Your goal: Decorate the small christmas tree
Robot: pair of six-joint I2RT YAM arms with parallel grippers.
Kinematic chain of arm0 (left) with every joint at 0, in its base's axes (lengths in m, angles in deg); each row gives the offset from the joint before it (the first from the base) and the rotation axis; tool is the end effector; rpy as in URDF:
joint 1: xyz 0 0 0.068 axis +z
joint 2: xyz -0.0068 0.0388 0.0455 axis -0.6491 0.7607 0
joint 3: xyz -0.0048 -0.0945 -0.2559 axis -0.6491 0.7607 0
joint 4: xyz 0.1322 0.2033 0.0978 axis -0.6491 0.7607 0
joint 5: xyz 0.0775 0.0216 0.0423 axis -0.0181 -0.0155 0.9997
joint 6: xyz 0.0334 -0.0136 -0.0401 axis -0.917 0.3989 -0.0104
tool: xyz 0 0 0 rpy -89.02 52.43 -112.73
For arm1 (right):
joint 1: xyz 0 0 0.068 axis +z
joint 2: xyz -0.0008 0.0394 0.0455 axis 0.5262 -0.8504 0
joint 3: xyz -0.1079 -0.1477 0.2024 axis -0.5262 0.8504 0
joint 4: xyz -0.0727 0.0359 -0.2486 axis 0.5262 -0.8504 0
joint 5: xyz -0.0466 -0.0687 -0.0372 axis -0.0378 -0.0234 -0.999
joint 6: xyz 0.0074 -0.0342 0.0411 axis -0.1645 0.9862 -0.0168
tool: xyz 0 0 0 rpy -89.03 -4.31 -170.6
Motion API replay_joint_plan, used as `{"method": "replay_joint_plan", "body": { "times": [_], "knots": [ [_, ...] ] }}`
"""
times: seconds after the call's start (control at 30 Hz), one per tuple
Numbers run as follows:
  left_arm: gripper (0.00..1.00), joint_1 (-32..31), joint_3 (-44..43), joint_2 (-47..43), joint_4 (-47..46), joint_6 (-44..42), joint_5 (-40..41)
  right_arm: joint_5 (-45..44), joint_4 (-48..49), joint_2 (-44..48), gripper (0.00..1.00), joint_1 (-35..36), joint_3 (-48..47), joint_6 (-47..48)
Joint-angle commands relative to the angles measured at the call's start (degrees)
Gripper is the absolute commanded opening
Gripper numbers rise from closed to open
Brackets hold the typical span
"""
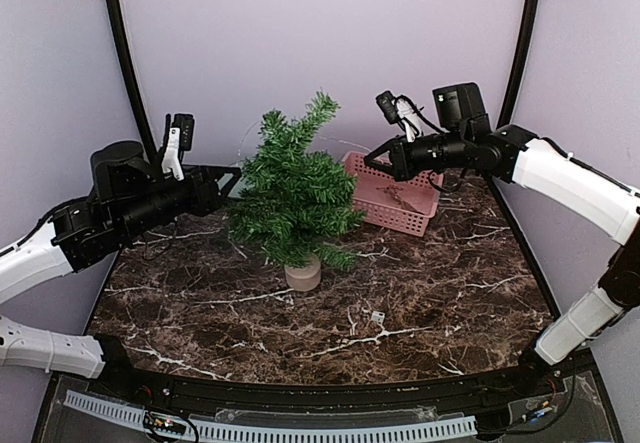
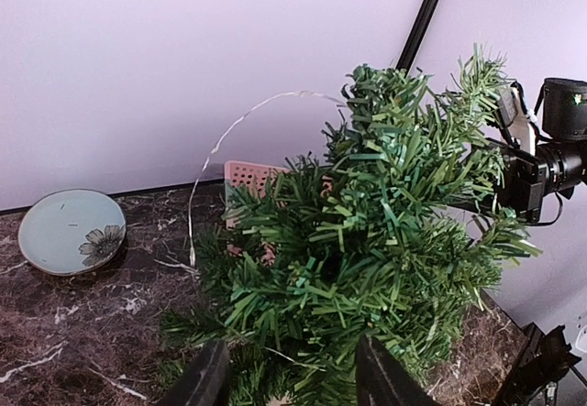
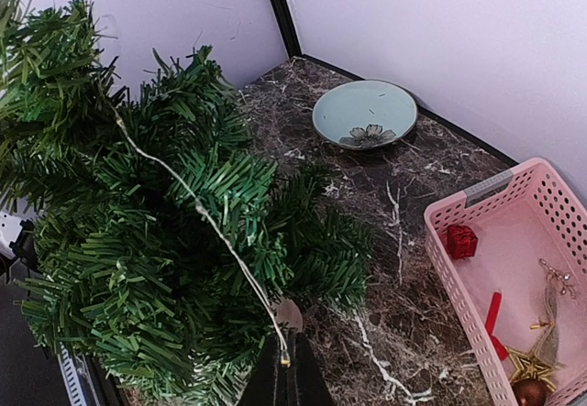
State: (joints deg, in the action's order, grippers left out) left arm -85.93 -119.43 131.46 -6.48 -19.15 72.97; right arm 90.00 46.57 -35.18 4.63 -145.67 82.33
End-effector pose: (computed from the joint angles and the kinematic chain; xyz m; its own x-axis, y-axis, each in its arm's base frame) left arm 0.1639 -0.1585 0.3709 -0.2480 -0.2213 -0.9431 0.5428 0.7747 -0.3245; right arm 0.2679 0.2141 0.3773 -0.4268 -0.1999 -0.8820 -0.7859 0.5646 0.2524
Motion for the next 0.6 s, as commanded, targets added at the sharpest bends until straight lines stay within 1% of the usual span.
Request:
{"method": "replay_joint_plan", "body": {
  "times": [0.0, 0.13, 0.3, 0.43, 0.5, 0.53, 0.57],
  "knots": [
    [0.48, 0.36, 1.46, -1.98, 1.47, -1.33, 2.23, 0.59, 0.64, 0.52, 0.0, 0.53, -0.71, 0.88],
    [0.46, 0.53, 1.45, -1.74, 1.83, -2.27, 4.4, 0.63, 0.28, 0.85, 0.0, 0.62, -0.5, 1.06],
    [0.44, 1.52, 1.33, -0.83, -0.03, -2.58, 3.43, 0.9, -0.15, 1.79, 0.0, 1.14, 0.06, 0.97],
    [0.44, 2.92, 1.77, -0.19, -0.93, -2.15, 1.44, 0.74, -1.36, 3.19, 0.0, 1.78, 0.34, 1.36],
    [0.43, 4.75, 2.1, -0.06, -1.02, -1.87, -0.76, 0.34, -1.88, 3.86, 0.0, 1.89, 0.34, 1.49],
    [0.42, 5.28, 2.3, -0.21, -1.03, -1.82, -1.58, 0.24, -2.07, 4.06, 0.0, 2.01, 0.34, 1.56],
    [0.39, 6.14, 2.43, -0.65, -1.04, -1.98, -4.77, 0.07, -2.22, 4.28, 0.0, 2.03, 0.27, 1.65]
  ]
}}
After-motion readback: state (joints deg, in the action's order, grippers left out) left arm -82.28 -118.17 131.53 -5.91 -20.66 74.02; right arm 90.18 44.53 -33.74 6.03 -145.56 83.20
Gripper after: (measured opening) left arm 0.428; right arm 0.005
